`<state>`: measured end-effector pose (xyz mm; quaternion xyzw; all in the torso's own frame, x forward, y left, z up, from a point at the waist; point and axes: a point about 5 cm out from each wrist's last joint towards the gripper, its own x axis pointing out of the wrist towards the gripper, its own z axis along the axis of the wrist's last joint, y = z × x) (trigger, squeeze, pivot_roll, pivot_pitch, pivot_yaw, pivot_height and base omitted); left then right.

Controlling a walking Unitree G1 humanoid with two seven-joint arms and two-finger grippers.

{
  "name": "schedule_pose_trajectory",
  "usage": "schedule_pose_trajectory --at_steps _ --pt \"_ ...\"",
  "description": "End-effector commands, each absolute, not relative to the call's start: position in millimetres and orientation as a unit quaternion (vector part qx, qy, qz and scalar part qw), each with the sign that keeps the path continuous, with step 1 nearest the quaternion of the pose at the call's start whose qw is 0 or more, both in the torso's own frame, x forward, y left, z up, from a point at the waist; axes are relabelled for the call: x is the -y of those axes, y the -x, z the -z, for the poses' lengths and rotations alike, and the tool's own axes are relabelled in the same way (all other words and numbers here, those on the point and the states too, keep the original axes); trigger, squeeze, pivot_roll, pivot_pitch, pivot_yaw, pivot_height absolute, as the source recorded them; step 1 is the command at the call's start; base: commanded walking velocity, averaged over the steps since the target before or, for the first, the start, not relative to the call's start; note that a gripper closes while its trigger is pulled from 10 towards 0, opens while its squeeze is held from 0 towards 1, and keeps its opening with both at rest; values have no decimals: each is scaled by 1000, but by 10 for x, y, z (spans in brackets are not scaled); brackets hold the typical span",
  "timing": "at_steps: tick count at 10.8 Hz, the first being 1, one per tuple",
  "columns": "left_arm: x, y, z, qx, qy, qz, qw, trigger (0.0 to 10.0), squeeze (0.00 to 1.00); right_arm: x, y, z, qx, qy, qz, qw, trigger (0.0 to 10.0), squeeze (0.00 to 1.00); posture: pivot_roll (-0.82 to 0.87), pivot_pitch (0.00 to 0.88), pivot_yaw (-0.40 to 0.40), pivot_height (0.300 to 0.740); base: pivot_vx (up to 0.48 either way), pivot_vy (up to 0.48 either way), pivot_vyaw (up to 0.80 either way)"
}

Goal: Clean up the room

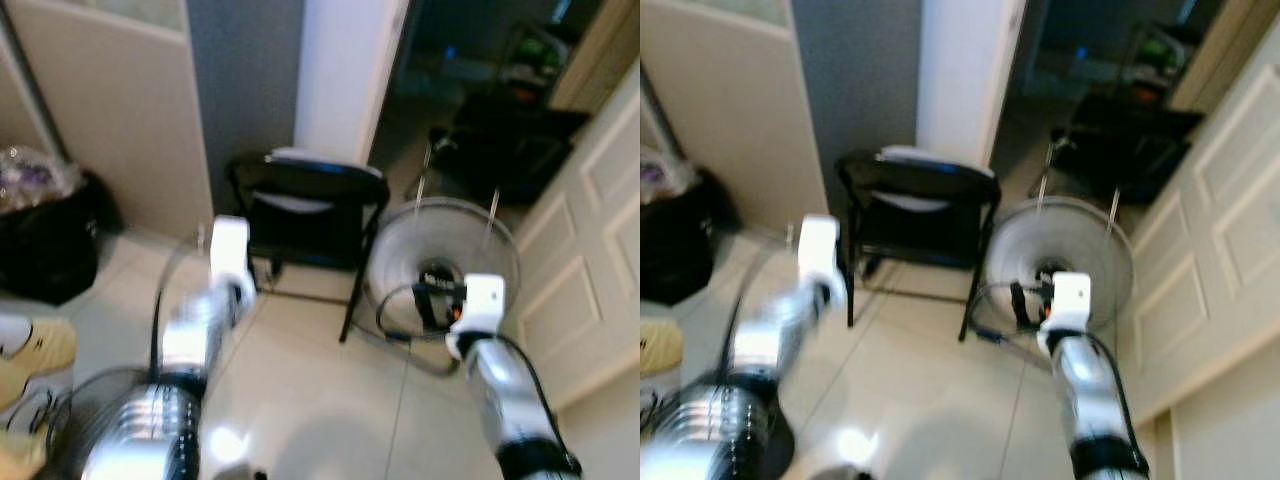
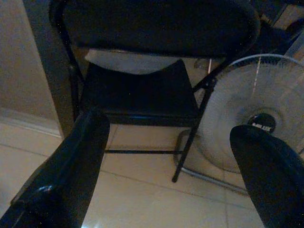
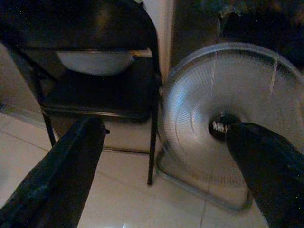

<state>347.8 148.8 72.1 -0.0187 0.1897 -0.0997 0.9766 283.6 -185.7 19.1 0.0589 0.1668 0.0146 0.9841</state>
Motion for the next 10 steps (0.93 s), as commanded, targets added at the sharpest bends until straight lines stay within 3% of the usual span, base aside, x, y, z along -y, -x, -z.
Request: schedule_pose_trajectory --at_steps 1,3,5,6,7,10 --pt "-1391 -3394 -474 -257 29 111 960 10000 0 1905 -2840 -48 -218 -79 9 973 10000 39 -15 0 -63 723 0 0 0" --pt "-1296 -3092 -31 -364 13 94 926 10000 0 1812 -2677 289 -345 -72 20 936 10000 27 -28 0 -53 723 0 0 0" --pt "-1211 -2337 595 -523 -24 96 847 10000 0 1567 -2285 632 -469 -64 -10 881 10000 35 -35 0 -47 723 0 0 0" --pt "-1163 -2145 704 -555 -50 116 822 10000 0 1580 -2169 705 -490 -65 -1 869 10000 35 -34 0 -50 723 0 0 0" --pt "-1126 -1976 792 -581 -36 110 806 10000 0 1605 -2059 767 -509 -66 9 858 10000 31 -37 0 -50 723 0 0 0" --pt "-1186 -1965 804 -582 -2 64 810 10000 0 1612 -2040 777 -515 -80 14 853 10000 39 -32 0 -47 723 0 0 0"
